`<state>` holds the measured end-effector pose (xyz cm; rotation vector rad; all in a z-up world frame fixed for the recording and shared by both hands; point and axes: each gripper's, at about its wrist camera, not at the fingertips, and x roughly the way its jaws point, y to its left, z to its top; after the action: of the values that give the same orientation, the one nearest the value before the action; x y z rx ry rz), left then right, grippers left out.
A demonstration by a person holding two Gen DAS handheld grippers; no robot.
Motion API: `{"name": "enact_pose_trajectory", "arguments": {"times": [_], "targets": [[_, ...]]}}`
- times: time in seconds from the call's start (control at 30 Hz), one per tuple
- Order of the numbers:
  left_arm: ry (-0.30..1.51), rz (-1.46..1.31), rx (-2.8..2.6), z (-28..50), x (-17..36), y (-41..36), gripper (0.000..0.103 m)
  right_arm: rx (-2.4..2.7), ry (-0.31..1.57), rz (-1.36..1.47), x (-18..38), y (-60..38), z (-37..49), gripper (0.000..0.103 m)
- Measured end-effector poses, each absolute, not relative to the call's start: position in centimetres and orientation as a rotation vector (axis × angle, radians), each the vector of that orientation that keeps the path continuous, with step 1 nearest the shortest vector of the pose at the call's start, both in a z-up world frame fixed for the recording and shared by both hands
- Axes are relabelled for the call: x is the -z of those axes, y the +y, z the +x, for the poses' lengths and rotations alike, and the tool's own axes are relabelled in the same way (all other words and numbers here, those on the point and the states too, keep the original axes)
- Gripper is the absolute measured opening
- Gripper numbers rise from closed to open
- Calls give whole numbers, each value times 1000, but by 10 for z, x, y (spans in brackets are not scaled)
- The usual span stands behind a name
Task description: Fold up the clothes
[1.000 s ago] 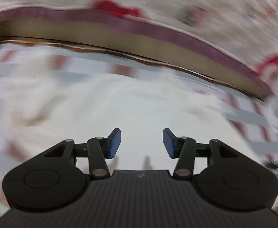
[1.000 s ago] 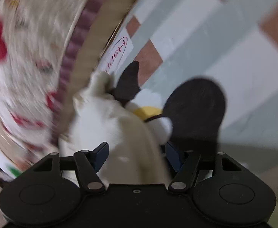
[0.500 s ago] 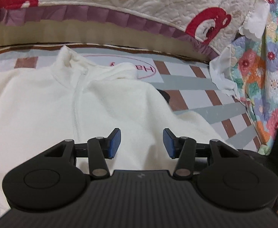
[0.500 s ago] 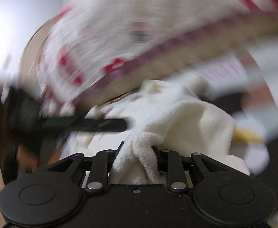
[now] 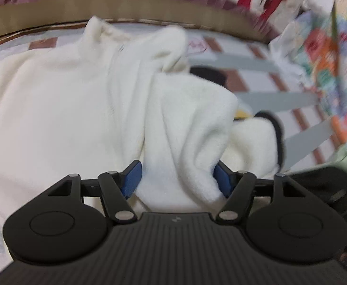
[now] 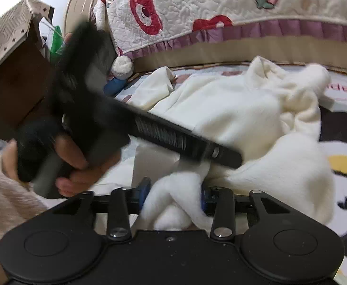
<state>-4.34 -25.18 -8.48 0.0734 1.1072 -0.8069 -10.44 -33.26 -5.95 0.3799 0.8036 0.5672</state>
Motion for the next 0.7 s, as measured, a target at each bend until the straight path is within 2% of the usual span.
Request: {"name": "enact_pose_trajectory", "arguments": {"times": [0.07,0.1,0.13,0.3,0.53,0.63,0.7], "targets": [[1105,51,799,-44,89,-248,46,-553,789,426,55,-355,-114,52],[1090,54,792,-45,87,-247,31,-541,777,450,52,-368,-121,57],[1074,58,783,-45,85,-246,25,-506,763,467,51,-382,-127,62],[994,80,742,-48,74,-239,17,-326,786,470,64,-431,-141,63],[889,132,675,-55,61,-231,17,-378,929,458,112,-416,-136,63],[866,194,618,-60,64,-229,17,-388,918,477,114,-404,-136,64],[867,127,585,-53,60,-218,17,-470,909,556,112,-402,-134,62]]}}
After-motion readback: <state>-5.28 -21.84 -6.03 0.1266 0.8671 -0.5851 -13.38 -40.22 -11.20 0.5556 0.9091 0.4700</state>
